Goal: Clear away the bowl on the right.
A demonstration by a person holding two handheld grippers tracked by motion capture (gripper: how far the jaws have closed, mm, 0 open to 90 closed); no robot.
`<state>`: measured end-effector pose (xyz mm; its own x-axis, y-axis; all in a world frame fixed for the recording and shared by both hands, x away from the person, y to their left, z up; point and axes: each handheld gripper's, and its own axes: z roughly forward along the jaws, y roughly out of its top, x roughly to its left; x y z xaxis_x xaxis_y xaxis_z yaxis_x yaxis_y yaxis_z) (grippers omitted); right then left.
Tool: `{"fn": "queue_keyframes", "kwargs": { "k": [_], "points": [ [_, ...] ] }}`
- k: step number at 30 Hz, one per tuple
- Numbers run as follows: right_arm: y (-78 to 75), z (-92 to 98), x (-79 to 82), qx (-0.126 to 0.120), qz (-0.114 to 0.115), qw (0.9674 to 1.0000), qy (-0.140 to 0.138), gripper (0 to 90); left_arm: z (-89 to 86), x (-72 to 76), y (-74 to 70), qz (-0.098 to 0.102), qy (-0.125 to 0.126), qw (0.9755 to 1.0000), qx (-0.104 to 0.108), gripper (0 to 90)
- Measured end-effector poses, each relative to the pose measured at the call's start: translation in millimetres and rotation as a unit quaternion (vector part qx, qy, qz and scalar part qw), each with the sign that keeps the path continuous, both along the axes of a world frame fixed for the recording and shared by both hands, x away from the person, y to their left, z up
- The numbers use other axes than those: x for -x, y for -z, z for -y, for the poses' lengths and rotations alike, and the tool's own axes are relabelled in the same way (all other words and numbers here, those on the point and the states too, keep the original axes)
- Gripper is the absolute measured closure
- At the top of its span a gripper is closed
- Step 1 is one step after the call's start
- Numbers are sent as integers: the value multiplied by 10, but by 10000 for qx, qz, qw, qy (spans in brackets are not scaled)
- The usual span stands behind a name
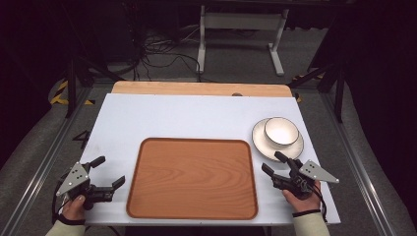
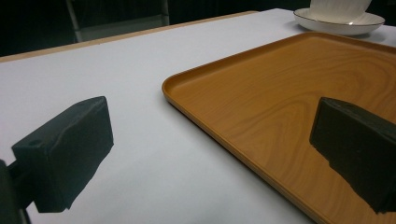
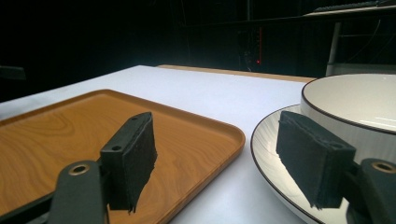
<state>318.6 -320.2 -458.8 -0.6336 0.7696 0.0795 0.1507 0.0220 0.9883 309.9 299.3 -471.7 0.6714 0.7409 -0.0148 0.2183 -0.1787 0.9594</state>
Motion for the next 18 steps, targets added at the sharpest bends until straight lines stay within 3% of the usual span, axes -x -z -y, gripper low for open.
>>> {"fn": "queue_keyframes", "kwargs": {
  "k": [3,4,8,15,18],
  "points": [
    [-1,-5,7,12,26,10000,-29,311,-7,-1,3,6,-41,10000,64,3],
    [-4,-27,11,131,57,9999,-55,319,-14,-3,5,15,-50,9999,113,3],
    [-6,-49,6,256,59,9996,-64,322,-13,5,4,54,-39,10000,61,3],
    [-10,-56,13,245,75,9997,-15,331,12,15,6,114,-22,9999,-23,3],
    [-28,-76,7,178,196,9996,-38,338,5,13,3,73,-20,10000,-8,2]
  ]
}}
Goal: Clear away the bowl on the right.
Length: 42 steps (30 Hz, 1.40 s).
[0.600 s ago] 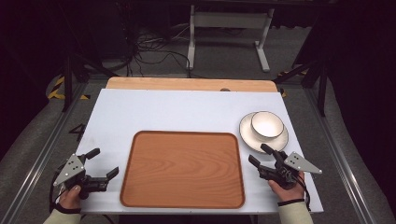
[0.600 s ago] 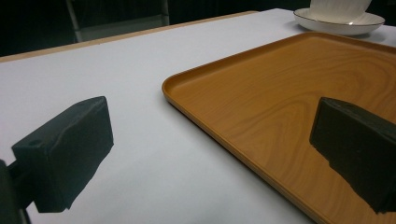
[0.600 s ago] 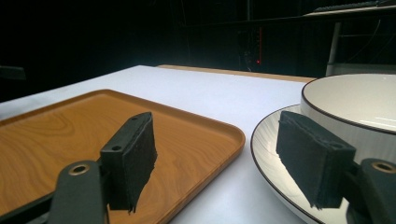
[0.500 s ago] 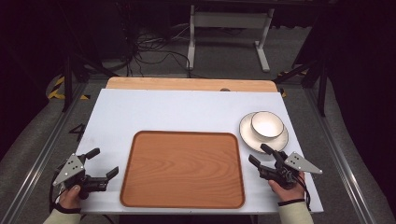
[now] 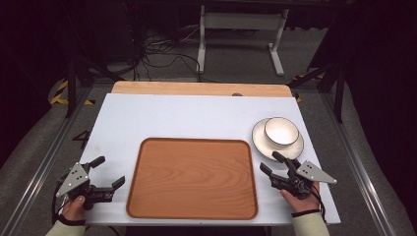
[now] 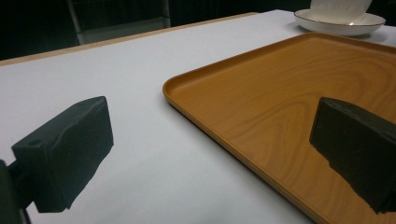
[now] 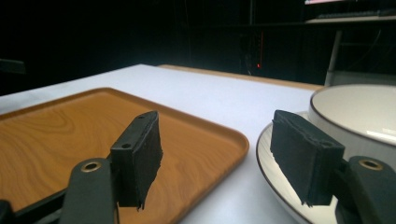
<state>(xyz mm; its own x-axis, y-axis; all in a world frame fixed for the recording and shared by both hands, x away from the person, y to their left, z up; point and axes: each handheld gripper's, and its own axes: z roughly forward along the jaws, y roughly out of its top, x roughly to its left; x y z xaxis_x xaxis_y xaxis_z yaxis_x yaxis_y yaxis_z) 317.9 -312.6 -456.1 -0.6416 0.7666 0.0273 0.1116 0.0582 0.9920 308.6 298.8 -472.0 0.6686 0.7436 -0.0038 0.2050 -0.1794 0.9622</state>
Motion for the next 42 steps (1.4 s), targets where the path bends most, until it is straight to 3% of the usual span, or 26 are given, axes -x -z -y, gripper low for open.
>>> {"fn": "queue_keyframes", "kwargs": {
  "k": [3,12,18,22,25,35,42],
  "points": [
    [-59,-36,-1,-8,75,10000,-3,371,2,0,0,-1,3,10000,-5,3],
    [-300,-72,-16,322,105,9994,99,376,4,-3,1,0,-27,10000,6,3],
    [-474,-13,-62,250,49,9995,202,372,3,-5,-1,-27,-22,10000,-15,3],
    [-579,12,-82,486,-39,9979,415,375,7,-1,-1,-16,-30,10000,-26,3],
    [-665,45,-97,444,-94,9977,509,376,24,4,-1,26,-64,9999,-99,2],
    [-792,159,-164,247,-27,9985,479,381,30,2,-1,-3,-48,9999,-117,3],
    [-842,184,-349,467,-91,9978,469,389,29,2,0,5,-61,9999,-100,2]
  ]
}}
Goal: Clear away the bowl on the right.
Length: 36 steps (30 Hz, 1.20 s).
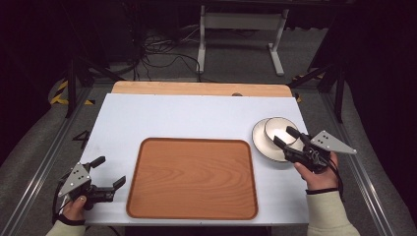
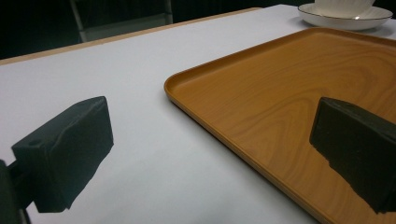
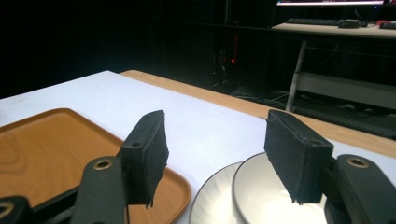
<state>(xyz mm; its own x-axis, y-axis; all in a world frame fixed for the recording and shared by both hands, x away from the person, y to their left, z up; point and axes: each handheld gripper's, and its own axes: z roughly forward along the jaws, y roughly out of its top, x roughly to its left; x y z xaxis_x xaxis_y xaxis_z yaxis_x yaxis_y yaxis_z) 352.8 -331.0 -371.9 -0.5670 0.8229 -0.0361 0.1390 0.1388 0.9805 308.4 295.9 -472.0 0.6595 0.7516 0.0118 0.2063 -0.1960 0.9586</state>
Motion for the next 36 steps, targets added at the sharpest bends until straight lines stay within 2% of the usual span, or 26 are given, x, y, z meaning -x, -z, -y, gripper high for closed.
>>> {"fn": "queue_keyframes", "kwargs": {
  "k": [2,3,6,10,15,18,21,22,23,25,30,31,32,36],
  "points": [
    [1,8,-30,-64,70,9999,-33,388,0,0,0,-1,0,10000,-1,3],
    [-1,15,-78,-205,152,9996,-112,391,-2,-2,-1,-10,9,10000,-6,3],
    [-56,44,-196,-96,126,9998,-83,398,-2,-2,-1,-15,9,10000,-10,2],
    [-90,78,-276,-124,141,9998,-46,398,0,0,0,3,-2,10000,-1,3],
    [-129,103,-388,-107,-30,9999,13,415,2,1,2,13,0,10000,7,2],
    [-159,95,-441,38,-239,9997,45,437,2,0,2,12,1,10000,6,3],
    [-218,72,-463,-15,-427,9989,168,466,1,0,0,3,4,10000,-4,3],
    [-234,58,-468,37,-432,9989,198,474,1,0,0,1,4,10000,-3,3],
    [-258,27,-478,208,-443,9984,272,478,2,0,1,8,5,10000,2,3],
    [-280,-17,-528,516,-604,9960,398,491,3,2,2,12,-3,10000,-1,3],
    [-249,-37,-679,917,-1136,9878,541,497,-4,-7,2,-16,34,10000,24,3],
    [-242,-40,-698,971,-1208,9864,548,497,-9,-12,1,-46,44,10000,46,3],
    [-242,-40,-698,971,-1208,9864,548,497,-9,-12,1,-46,44,10000,46,3],
    [-205,-59,-783,1222,-1516,9790,595,503,-3,-6,-3,-44,61,10000,-32,3]
  ]
}}
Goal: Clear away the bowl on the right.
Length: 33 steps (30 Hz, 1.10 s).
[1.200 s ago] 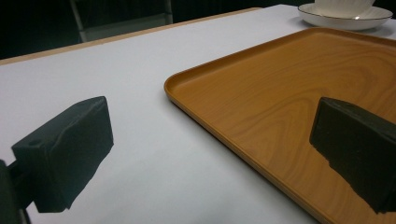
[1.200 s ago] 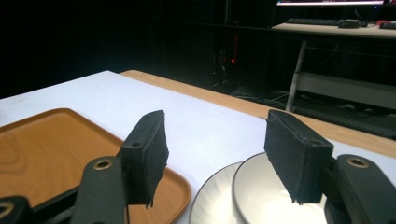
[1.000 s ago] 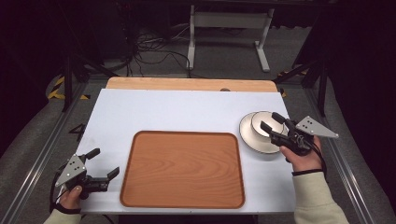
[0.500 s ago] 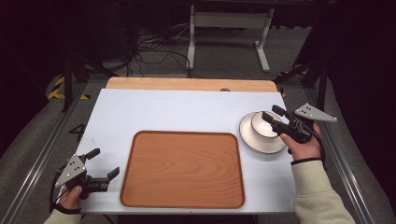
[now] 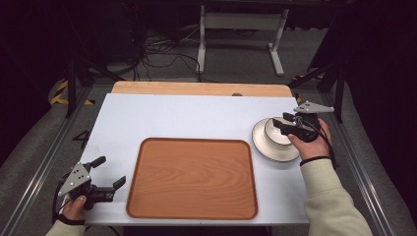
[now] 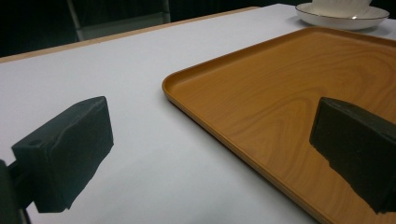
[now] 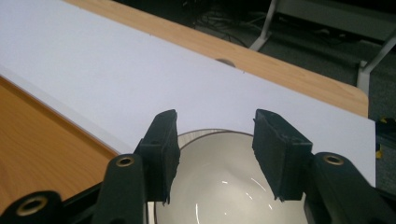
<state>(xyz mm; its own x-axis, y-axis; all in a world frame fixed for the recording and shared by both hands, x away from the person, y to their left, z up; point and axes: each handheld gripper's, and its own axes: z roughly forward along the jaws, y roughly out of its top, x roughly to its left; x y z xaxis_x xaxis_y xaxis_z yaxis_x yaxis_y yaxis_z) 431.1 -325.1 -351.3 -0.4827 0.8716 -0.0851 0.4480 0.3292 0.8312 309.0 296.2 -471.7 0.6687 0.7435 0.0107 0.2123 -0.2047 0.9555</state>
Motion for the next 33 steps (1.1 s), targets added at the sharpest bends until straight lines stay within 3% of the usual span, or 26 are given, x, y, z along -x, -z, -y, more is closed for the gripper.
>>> {"fn": "queue_keyframes", "kwargs": {
  "k": [5,10,22,26,33],
  "points": [
    [76,-9,-91,263,-413,9987,-117,532,0,-2,2,14,-5,10000,16,3],
    [126,-1,-133,422,-596,9972,-151,532,-2,-4,3,11,-2,10000,28,2],
    [179,-56,-113,324,-1160,9920,-383,518,-2,-3,3,-6,-21,10000,40,3],
    [222,-85,-123,420,-1405,9881,-462,525,-2,-4,3,-7,-21,10000,48,2],
    [295,-142,-139,683,-1614,9828,-586,557,-2,-5,3,-8,-19,10000,48,3]
  ]
}}
